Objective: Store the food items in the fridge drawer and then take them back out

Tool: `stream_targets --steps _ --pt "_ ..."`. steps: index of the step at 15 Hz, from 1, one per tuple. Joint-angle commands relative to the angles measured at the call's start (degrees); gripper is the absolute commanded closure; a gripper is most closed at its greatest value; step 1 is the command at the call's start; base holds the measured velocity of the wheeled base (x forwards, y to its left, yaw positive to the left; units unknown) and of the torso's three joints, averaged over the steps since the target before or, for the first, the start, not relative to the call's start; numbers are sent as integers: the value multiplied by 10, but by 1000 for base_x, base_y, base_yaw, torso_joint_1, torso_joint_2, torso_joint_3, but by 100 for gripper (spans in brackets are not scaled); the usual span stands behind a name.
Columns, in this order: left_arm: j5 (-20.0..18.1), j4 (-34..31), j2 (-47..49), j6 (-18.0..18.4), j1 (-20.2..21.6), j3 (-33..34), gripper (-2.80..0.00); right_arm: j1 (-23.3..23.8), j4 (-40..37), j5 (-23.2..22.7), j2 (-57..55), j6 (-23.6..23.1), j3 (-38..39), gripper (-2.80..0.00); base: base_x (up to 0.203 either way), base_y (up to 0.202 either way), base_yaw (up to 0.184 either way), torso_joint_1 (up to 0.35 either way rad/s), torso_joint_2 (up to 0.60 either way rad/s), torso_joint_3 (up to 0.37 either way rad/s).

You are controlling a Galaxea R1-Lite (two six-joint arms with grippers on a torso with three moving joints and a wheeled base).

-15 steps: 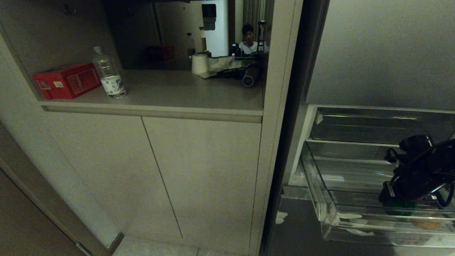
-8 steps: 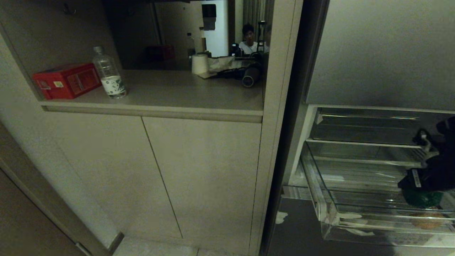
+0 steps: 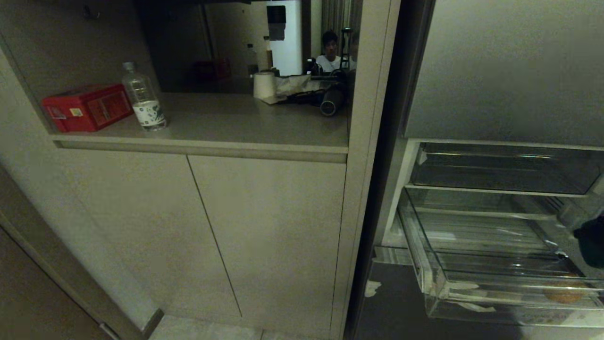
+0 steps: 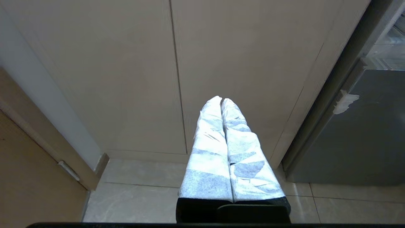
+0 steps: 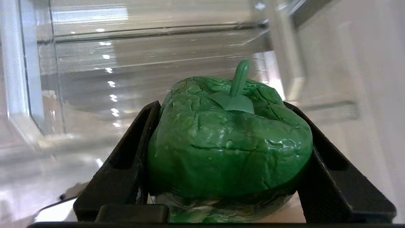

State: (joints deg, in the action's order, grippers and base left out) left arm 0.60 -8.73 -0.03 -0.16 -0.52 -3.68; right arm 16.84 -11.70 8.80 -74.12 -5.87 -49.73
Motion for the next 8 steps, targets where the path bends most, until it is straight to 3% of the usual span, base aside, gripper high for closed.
stream_targets --steps 1,3,8 --pt "0 -1 0 0 0 0 0 3 0 1 86 -19 18 0 0 0 0 0 0 0" --pt "0 -1 0 0 0 0 0 3 0 1 106 -25 22 0 -2 1 -57 -3 -1 1" --pt "0 -1 0 0 0 0 0 19 0 1 130 -25 20 0 -2 9 -172 3 2 4"
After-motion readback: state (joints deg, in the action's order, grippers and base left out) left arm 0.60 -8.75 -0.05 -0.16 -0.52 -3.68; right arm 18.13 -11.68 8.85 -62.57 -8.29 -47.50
